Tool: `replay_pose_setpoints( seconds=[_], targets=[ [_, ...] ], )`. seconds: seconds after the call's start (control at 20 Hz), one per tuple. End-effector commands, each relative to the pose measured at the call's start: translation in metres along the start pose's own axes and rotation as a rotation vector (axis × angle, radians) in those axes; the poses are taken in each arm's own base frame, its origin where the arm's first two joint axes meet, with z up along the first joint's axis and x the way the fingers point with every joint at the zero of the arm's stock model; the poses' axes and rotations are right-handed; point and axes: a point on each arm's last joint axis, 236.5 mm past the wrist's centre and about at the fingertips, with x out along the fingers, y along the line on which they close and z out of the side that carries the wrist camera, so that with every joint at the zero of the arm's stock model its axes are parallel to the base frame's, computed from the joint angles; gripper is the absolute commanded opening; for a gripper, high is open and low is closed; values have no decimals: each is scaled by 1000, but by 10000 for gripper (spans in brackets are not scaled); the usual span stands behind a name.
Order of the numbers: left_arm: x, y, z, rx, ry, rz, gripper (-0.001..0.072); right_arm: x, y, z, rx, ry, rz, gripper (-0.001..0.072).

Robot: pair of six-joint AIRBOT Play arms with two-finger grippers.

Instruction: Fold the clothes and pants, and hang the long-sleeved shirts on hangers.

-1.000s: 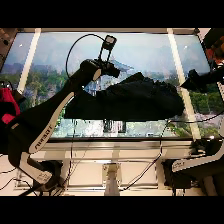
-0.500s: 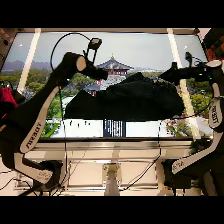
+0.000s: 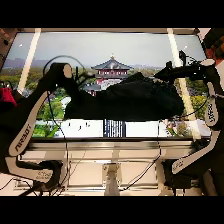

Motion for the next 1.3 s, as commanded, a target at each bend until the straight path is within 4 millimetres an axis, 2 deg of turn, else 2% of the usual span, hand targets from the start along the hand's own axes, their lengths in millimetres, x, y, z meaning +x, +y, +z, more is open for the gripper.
replay_pose_setpoints(
  seconds=[0.0,0.1,0.15,0.2,0.3,0.5,0.55,0.6,0.65,0.85,1.0,1.1,1.25],
  targets=[
    [20,-18,-34,-83,-10,-129,22,0,1,-2,-1,8,4,29],
    [1,-9,-10,-297,-253,-232,22,0,1,-1,-2,6,3,29],
    [-10,3,-7,-376,-336,-267,22,0,1,-1,-1,6,3,29],
    [-18,17,-13,-442,-373,-279,22,0,1,-1,-1,6,3,29],
    [-19,38,-41,-566,-331,-275,24,0,1,-1,-1,6,3,29],
    [-4,55,-92,-600,-164,-186,40,0,1,-2,-1,8,4,29],
    [-2,59,-98,-602,-142,-159,81,0,1,-2,-1,10,4,29],
    [-1,61,-101,-600,-131,-146,301,1,1,-3,-2,11,4,29],
    [0,63,-103,-599,-122,-139,479,0,1,-2,-2,11,4,29],
    [12,68,-109,-575,-80,-133,488,0,1,-2,-2,7,4,29],
    [28,69,-110,-586,-39,-161,488,1,1,-2,-2,8,4,29],
    [38,71,-104,-599,-40,-185,489,0,1,-2,-2,8,4,29],
    [44,75,-81,-630,-122,-216,488,1,1,-2,-2,9,4,29]
  ],
)
